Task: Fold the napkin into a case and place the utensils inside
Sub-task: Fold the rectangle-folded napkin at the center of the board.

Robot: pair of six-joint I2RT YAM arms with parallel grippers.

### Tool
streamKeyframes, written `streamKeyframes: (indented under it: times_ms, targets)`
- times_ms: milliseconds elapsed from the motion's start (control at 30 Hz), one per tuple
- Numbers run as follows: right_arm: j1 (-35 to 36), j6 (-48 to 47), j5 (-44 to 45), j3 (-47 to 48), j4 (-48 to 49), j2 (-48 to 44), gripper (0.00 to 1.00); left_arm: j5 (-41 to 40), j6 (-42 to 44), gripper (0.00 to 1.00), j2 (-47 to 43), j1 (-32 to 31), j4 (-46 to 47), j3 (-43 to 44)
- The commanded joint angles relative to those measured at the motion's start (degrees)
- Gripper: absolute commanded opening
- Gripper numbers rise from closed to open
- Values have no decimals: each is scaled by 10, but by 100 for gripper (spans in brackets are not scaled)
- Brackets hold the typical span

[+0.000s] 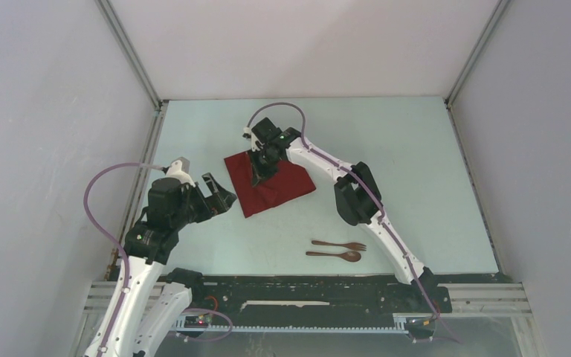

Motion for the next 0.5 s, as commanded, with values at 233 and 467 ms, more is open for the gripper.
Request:
streamKeyframes:
  times_ms: [233,467]
  targets:
    - [5,50,-72,18,48,5,37,12,9,100,-5,5,2,2]
    - [6,174,-198,-76,174,-72,70,4,1,100,-11,8,1,-9]
